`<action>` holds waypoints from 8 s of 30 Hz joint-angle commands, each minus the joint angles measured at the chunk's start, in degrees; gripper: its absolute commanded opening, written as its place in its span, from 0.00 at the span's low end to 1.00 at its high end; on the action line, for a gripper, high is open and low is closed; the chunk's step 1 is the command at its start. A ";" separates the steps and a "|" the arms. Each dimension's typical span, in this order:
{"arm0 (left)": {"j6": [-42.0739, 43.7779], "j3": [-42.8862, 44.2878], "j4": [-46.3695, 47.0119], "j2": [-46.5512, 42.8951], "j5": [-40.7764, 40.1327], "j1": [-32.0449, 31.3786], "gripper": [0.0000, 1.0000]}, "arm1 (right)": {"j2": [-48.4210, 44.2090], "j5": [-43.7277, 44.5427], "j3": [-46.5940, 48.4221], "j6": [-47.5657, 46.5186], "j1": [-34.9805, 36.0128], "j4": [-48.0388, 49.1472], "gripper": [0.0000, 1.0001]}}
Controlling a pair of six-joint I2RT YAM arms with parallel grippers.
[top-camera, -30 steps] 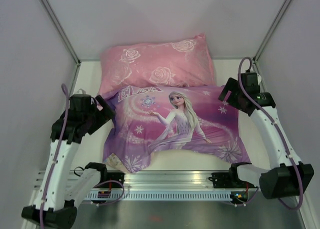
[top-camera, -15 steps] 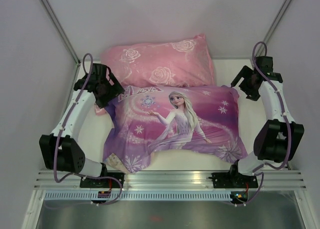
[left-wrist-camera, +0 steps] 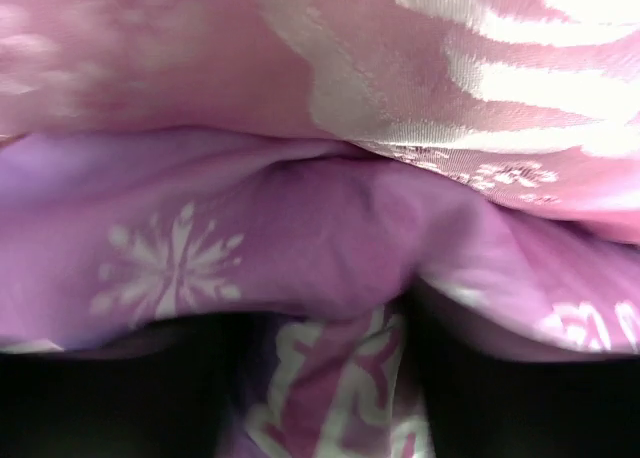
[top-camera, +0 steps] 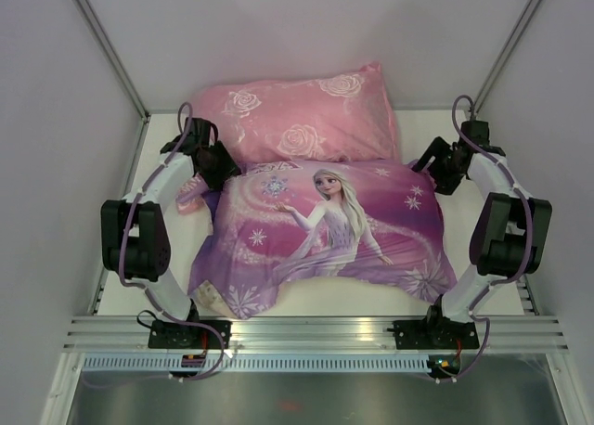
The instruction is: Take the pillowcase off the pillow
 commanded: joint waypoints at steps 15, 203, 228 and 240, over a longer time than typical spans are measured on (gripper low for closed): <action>5.48 19.72 4.83 -8.10 24.14 -0.15 0.02 | 1.44 -16.59 28.28 6.90 1.97 8.13 0.00; -8.25 -30.58 -19.28 -95.24 -8.37 -1.03 0.94 | -64.05 -11.05 -24.78 8.41 31.41 -1.81 0.94; 8.22 -27.85 -6.35 -55.05 13.12 -7.70 0.83 | -23.88 23.19 -17.21 16.14 69.65 19.29 0.94; 5.57 -31.46 -6.95 -58.99 5.10 -11.32 0.20 | -32.73 18.57 -35.23 17.39 50.06 21.86 0.94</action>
